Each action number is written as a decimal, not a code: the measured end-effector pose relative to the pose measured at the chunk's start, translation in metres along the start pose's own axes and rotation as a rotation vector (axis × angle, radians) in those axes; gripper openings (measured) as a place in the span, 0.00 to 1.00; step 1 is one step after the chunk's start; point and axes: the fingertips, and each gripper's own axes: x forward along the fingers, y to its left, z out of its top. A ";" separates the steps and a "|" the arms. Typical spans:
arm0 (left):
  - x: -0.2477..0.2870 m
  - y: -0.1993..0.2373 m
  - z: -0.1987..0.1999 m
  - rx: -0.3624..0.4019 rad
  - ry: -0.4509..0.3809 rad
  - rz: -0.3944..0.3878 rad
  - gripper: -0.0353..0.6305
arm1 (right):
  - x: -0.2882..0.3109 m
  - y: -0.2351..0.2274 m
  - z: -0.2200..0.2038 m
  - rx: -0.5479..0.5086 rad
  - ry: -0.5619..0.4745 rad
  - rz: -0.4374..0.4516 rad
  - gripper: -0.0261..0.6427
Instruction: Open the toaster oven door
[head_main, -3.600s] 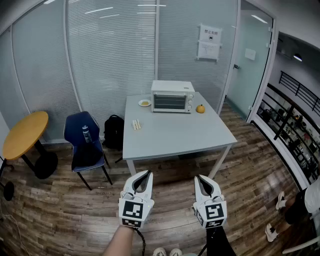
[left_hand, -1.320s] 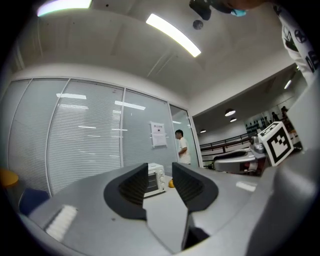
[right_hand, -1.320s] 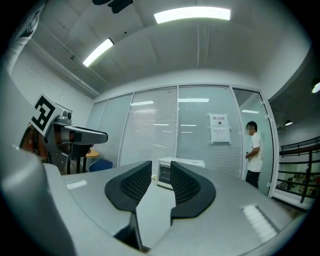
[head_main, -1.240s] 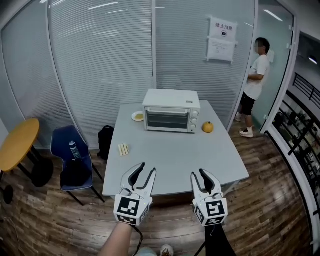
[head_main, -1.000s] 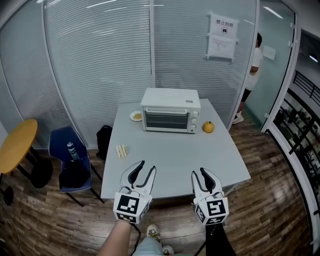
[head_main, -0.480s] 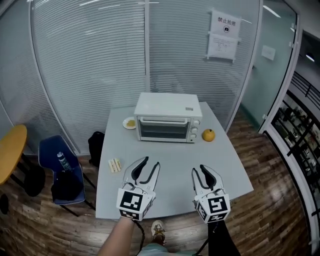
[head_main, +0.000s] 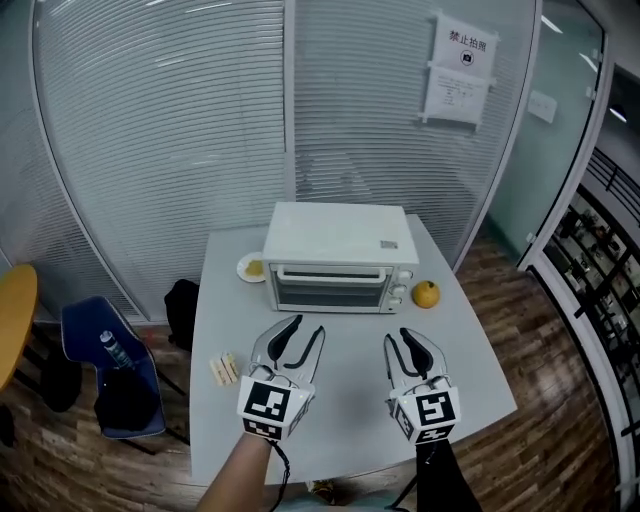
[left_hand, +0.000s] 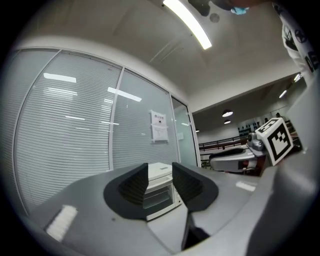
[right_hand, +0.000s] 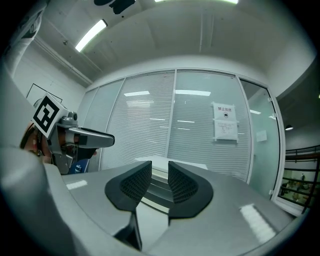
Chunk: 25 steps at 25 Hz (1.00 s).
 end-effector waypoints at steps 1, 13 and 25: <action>0.008 0.006 -0.002 0.001 0.006 -0.003 0.29 | 0.010 -0.002 -0.003 0.002 0.006 -0.001 0.19; 0.083 0.035 -0.049 0.044 0.111 -0.048 0.29 | 0.087 -0.011 -0.042 -0.008 0.094 0.050 0.19; 0.146 0.070 -0.092 0.003 0.236 0.037 0.29 | 0.163 -0.030 -0.078 0.013 0.166 0.091 0.19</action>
